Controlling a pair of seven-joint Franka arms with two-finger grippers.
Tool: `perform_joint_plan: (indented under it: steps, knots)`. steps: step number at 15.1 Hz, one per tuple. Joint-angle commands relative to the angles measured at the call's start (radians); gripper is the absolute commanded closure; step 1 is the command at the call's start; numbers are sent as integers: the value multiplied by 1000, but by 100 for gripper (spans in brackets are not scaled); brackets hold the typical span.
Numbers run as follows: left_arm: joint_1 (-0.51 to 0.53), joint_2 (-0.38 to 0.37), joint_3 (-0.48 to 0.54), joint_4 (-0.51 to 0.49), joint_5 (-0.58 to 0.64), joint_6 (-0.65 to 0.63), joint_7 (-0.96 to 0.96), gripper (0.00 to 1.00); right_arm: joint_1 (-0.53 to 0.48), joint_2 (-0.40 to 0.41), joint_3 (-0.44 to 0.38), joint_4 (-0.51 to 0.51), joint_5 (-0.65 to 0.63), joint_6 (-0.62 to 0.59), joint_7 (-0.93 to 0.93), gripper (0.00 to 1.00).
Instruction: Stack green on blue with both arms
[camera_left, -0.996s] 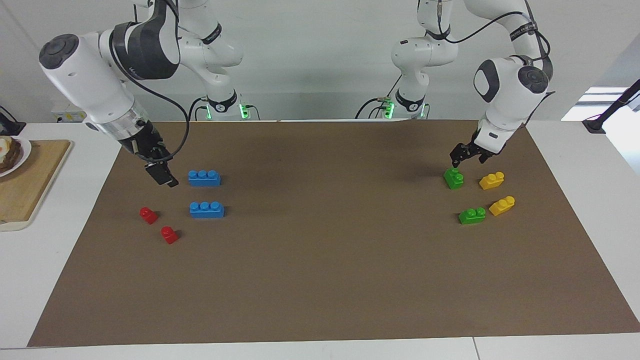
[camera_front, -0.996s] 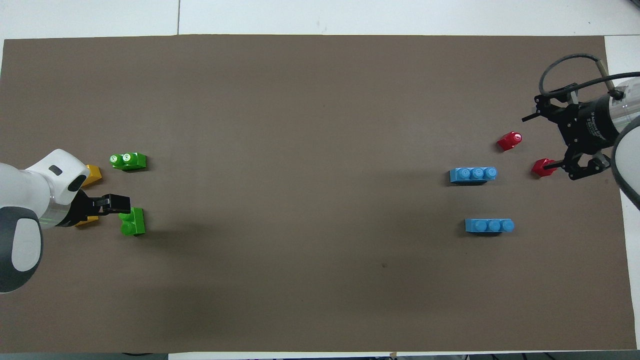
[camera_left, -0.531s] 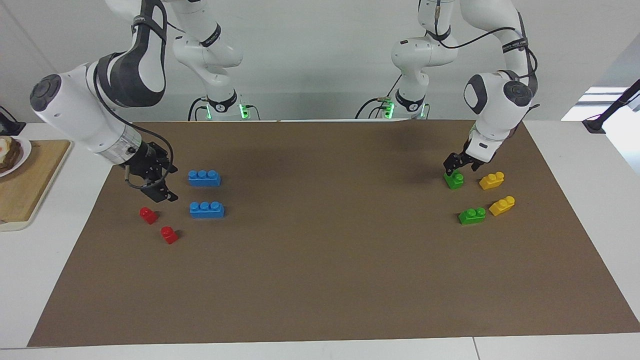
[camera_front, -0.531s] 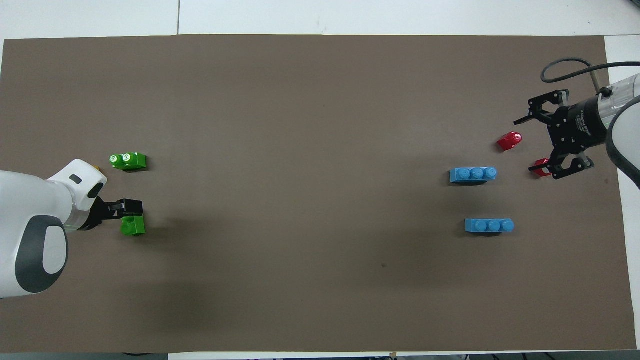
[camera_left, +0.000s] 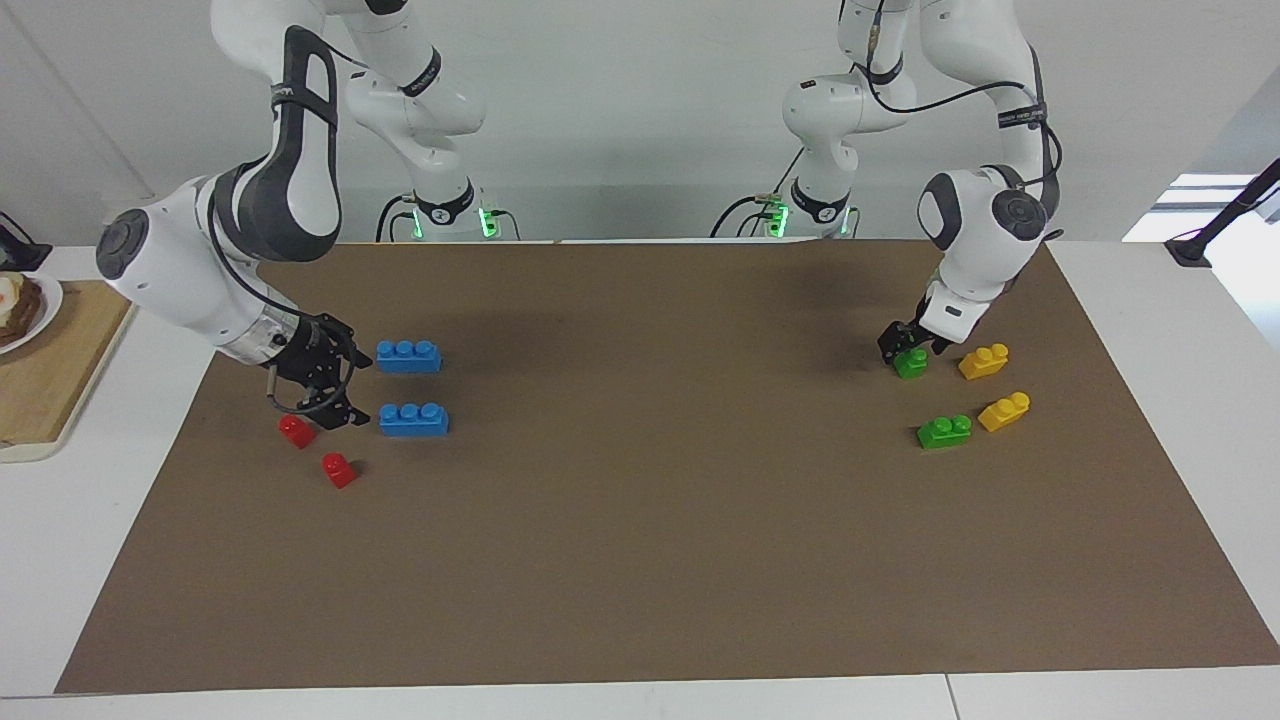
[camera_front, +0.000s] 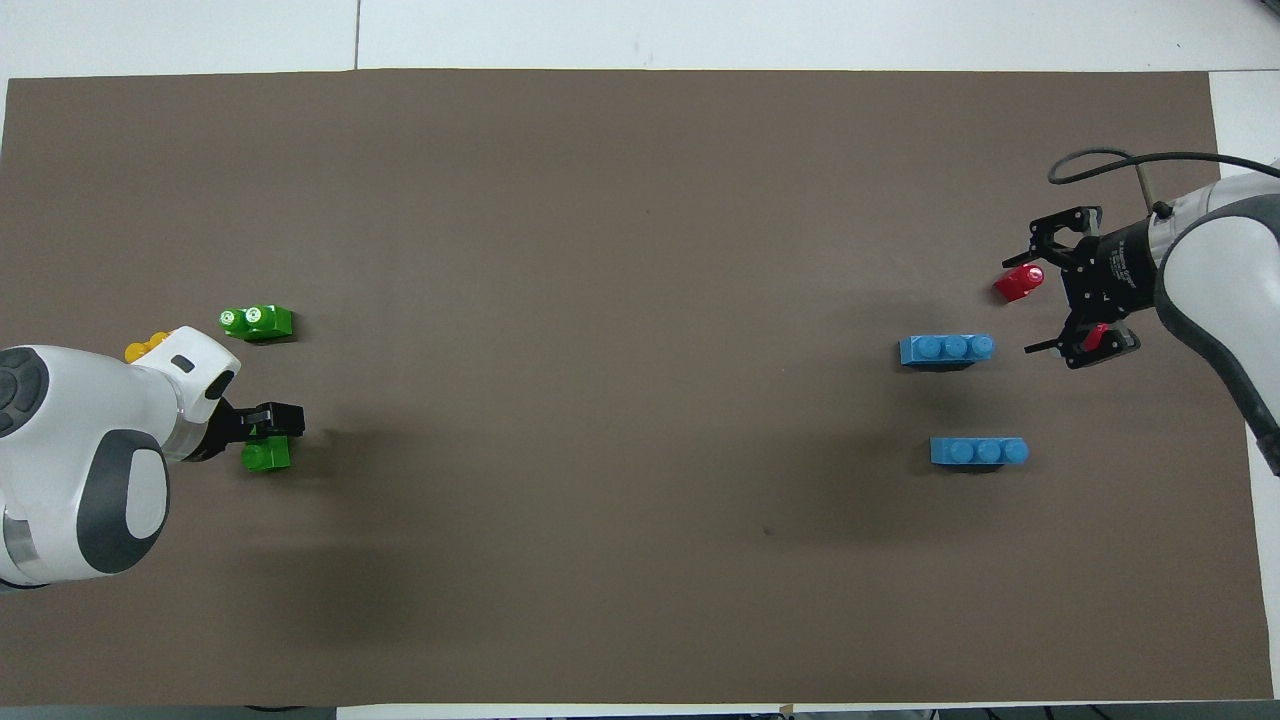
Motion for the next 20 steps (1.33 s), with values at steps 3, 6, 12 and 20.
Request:
perform_joint_plan:
  steps: [3,6,12,20]
  knots:
    - [5,0,-4,-23,17,24,39,12,-8,-25,11,-114,35,86,-28,0]
    - [5,0,-4,-23,17,22,41,16,-13,-20,11,-138,41,101,-69,0]
    - [6,-2,-4,-25,16,16,41,46,-17,0,9,-192,87,187,-132,0]
    - [8,1,-2,35,14,-48,12,100,-21,7,9,-243,106,241,-167,0]
